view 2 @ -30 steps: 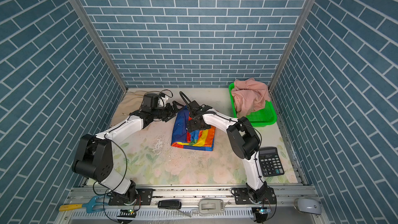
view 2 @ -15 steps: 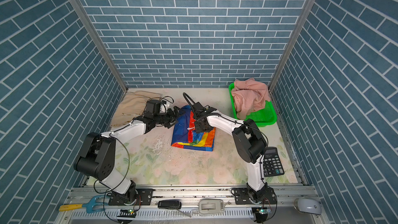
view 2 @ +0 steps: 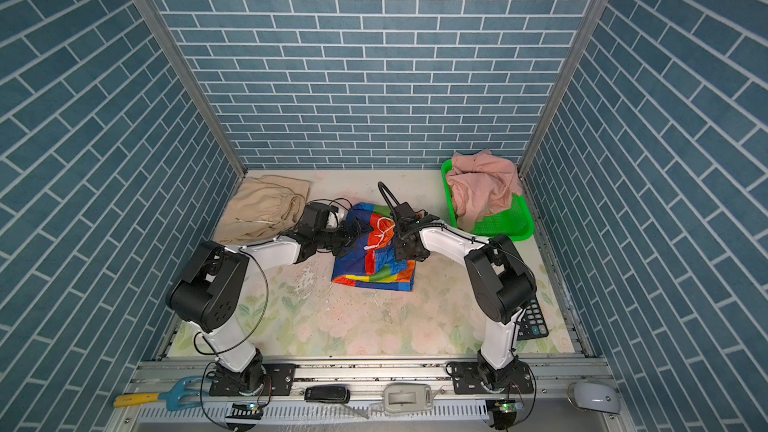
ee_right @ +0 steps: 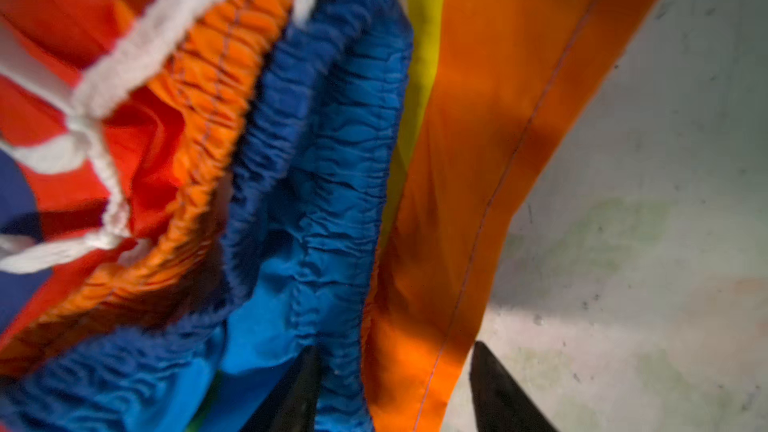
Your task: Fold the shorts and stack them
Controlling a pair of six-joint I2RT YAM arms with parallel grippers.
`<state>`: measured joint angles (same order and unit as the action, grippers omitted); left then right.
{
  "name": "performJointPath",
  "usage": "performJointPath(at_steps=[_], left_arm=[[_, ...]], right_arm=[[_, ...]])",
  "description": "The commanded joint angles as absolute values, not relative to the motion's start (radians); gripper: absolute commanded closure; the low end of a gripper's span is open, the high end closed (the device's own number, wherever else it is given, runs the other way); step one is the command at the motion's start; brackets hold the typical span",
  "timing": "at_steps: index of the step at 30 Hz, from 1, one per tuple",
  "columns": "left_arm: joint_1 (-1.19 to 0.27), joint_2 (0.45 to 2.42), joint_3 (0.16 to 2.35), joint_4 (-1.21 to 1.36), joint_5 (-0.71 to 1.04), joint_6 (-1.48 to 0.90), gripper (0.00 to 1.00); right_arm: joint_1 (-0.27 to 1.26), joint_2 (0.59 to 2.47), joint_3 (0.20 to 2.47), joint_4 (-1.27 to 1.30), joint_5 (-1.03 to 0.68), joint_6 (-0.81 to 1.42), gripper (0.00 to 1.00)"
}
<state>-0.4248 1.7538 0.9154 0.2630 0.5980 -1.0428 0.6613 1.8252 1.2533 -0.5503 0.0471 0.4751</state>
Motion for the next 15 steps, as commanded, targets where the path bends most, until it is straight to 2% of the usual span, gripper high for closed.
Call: performJointPath(at_steps=[1, 5, 8, 11, 15], left_arm=[[-0.402, 1.730, 0.896, 0.383, 0.609, -1.090, 0.00], [-0.350, 1.651, 1.054, 0.119, 0.618, -0.955, 0.00], [-0.308, 1.613, 1.049, 0.133, 0.637, -1.002, 0.00], [-0.261, 1.559, 0.950, 0.237, 0.630, -1.086, 0.00], [-0.230, 1.539, 0.903, 0.226, 0.650, -1.080, 0.00]], right_arm=[[0.685, 1.766, 1.331, -0.574, 0.063, 0.500, 0.30], [0.744, 1.802, 1.442, -0.601, 0.095, 0.503, 0.13], [0.780, 1.880, 1.522, -0.622, 0.117, 0.502, 0.02], [0.800, 1.942, 1.563, -0.624, 0.121, 0.512, 0.01], [0.805, 2.002, 1.578, -0.640, 0.136, 0.510, 0.01]])
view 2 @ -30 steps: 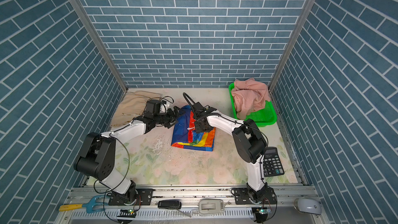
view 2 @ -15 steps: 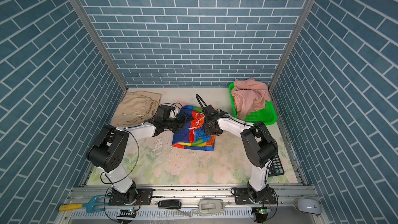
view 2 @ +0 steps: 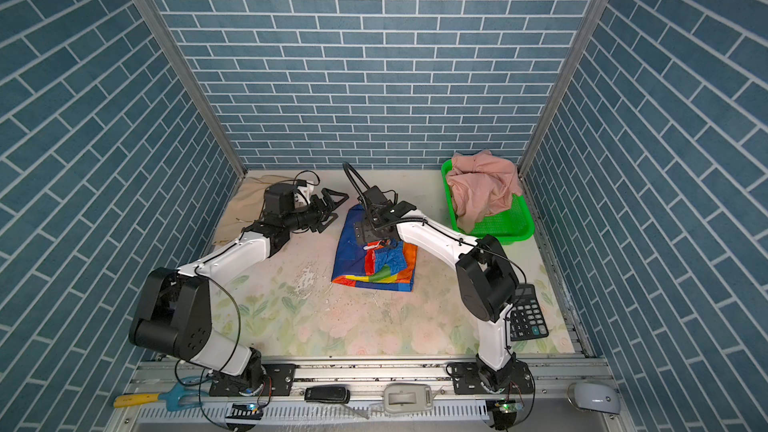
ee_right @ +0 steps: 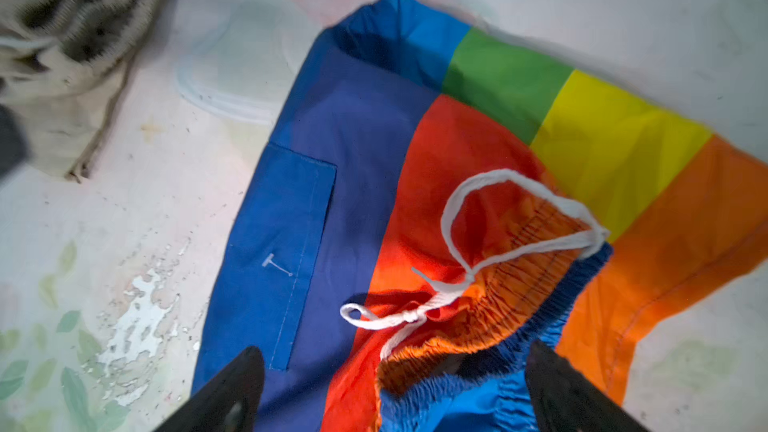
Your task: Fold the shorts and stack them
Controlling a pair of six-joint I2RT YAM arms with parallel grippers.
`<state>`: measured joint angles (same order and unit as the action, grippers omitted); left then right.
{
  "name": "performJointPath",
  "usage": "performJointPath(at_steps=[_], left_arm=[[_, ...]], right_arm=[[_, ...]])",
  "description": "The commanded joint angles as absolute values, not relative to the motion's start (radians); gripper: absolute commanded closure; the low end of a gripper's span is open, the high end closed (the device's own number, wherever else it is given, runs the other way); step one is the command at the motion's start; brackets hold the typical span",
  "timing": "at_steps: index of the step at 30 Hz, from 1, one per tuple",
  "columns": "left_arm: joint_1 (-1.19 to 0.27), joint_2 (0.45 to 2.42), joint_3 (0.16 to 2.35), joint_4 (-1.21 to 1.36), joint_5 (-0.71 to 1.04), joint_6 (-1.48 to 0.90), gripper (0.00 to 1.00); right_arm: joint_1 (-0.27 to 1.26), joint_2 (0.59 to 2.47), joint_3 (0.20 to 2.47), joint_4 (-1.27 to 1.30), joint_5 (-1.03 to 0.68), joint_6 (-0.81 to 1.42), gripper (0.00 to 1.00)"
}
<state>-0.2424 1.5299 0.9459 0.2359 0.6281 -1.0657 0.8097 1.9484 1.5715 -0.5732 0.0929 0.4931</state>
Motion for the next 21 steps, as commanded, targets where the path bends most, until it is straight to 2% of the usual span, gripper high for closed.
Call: performJointPath(at_steps=[1, 7, 13, 21], left_arm=[[-0.229, 1.538, 0.894, 0.228, 0.652, -1.080, 0.00], [-0.232, 1.561, 0.870, 0.251, 0.657, -1.080, 0.00], [-0.244, 1.595, 0.891, 0.201, 0.679, -1.040, 0.00], [-0.382, 1.667, 0.927, 0.229, 0.656, -1.066, 0.00]], right_arm=[[0.805, 2.009, 1.577, -0.648, 0.147, 0.506, 0.02], [0.791, 1.976, 1.498, -0.660, 0.202, 0.487, 0.01], [0.765, 1.857, 1.348, -0.639, 0.230, 0.500, 0.01], [0.689, 1.736, 1.118, -0.516, 0.147, 0.540, 0.02]])
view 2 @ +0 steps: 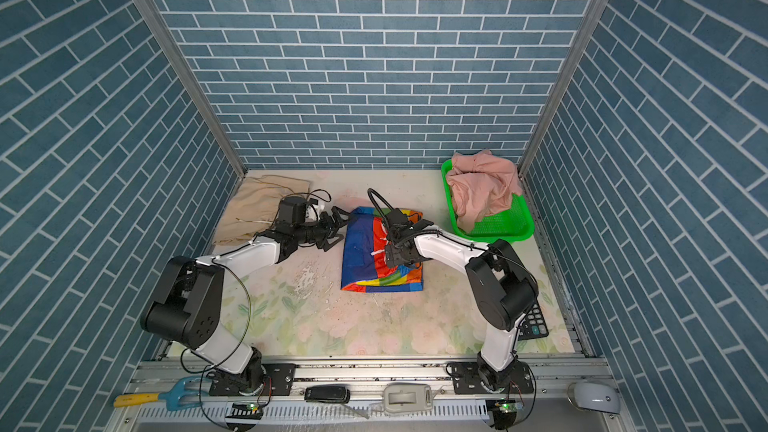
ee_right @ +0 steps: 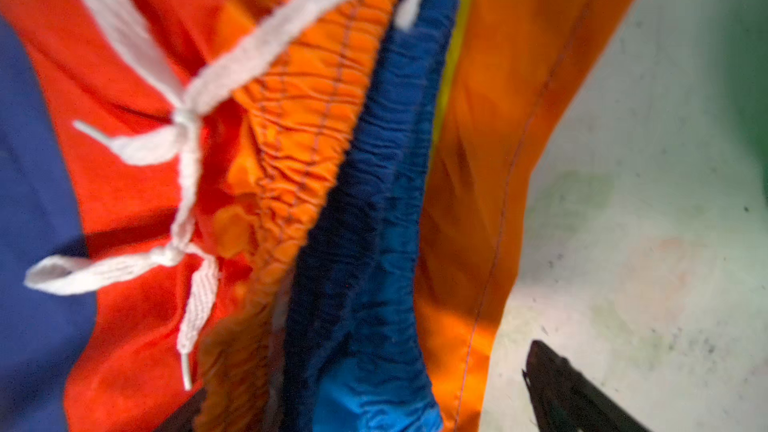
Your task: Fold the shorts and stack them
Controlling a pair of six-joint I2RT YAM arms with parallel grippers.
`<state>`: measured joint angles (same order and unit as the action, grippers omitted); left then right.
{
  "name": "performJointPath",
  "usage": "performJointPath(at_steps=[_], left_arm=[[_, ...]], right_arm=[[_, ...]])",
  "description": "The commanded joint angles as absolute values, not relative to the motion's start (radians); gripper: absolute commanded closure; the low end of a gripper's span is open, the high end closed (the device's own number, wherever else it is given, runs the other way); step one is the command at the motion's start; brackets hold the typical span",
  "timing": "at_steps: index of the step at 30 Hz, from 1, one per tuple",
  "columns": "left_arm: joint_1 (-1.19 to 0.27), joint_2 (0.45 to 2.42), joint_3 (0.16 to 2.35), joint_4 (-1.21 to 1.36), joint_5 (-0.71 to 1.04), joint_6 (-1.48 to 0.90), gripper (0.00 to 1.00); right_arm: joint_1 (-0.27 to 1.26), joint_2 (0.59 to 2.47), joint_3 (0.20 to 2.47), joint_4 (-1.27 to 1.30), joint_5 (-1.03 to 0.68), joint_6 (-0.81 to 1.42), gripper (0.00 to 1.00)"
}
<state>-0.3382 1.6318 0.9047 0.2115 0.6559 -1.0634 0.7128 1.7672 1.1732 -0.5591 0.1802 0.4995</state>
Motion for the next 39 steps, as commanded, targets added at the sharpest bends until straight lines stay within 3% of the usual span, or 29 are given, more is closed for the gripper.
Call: performJointPath(at_steps=[1, 9, 20, 32, 39], left_arm=[[-0.399, 1.683, 0.923, 0.245, 0.652, -1.075, 0.00], [-0.455, 1.799, 0.856, 0.354, 0.622, -1.095, 0.00], [-0.453, 1.883, 0.896, 0.309, 0.617, -1.040, 0.00], [-0.426, 1.703, 1.181, -0.279, 0.496, -0.599, 0.01], [-0.419, 1.683, 1.116, -0.342, 0.499, -0.547, 0.00]], right_arm=[[0.677, 1.733, 1.105, -0.503, 0.129, 0.545, 0.02], [0.588, 1.794, 1.133, -0.550, 0.044, 0.552, 0.01], [0.517, 1.766, 1.117, -0.576, 0.001, 0.527, 0.02], [0.511, 1.551, 1.099, -0.488, -0.127, 0.511, 0.02], [0.513, 1.565, 1.119, -0.503, -0.118, 0.491, 0.02]])
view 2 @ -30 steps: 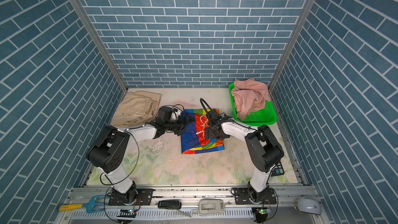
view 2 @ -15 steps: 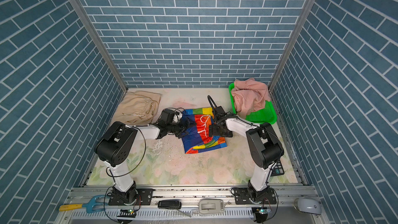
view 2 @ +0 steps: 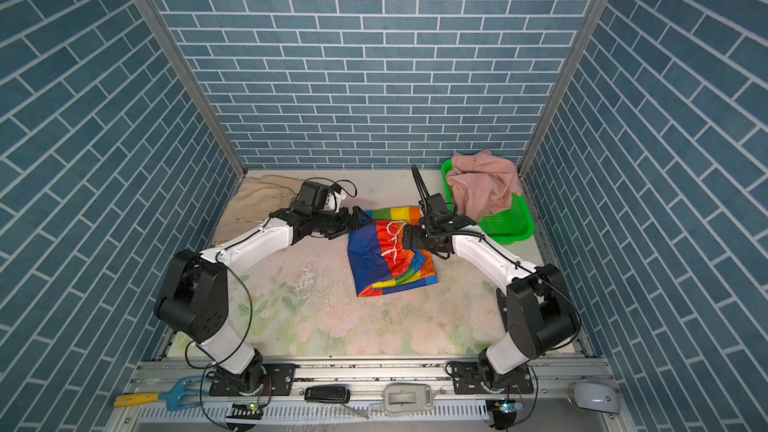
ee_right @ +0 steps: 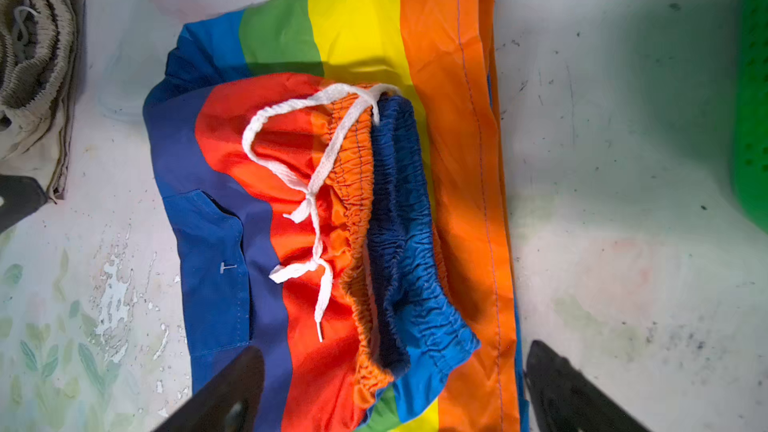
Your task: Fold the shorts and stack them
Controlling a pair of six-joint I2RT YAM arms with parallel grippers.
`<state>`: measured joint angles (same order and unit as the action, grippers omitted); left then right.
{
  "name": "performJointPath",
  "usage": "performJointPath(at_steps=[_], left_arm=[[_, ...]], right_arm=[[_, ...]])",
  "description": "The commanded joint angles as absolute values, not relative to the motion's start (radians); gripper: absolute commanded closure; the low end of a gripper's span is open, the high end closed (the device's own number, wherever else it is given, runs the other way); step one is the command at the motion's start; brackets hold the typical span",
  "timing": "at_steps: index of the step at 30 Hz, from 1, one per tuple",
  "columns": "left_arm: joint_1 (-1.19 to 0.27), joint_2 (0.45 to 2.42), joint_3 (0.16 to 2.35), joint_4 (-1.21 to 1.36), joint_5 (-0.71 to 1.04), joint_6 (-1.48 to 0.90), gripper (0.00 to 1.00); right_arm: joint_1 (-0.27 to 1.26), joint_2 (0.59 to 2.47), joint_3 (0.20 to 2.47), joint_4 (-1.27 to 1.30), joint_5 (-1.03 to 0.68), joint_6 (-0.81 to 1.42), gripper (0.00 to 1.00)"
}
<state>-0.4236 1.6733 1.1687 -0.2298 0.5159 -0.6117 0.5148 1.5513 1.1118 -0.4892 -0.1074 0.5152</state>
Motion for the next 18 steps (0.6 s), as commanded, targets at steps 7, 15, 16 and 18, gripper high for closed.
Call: performJointPath(at_steps=[7, 15, 16, 18], left_arm=[[-0.418, 1.723, 1.067, -0.351, 0.515, -0.540, 0.00], [-0.419, 1.828, 1.109, -0.343, 0.534, -0.546, 0.07], [-0.420, 1.841, 1.113, -0.345, 0.535, -0.546, 0.08], [-0.419, 1.864, 1.118, -0.341, 0.537, -0.548, 0.13]], right_arm=[[0.512, 1.565, 1.107, -0.485, -0.130, 0.498, 0.02], [0.511, 1.530, 1.076, -0.479, -0.118, 0.507, 0.02], [0.512, 1.524, 1.072, -0.479, -0.116, 0.508, 0.02], [0.511, 1.512, 1.064, -0.479, -0.106, 0.506, 0.02]])
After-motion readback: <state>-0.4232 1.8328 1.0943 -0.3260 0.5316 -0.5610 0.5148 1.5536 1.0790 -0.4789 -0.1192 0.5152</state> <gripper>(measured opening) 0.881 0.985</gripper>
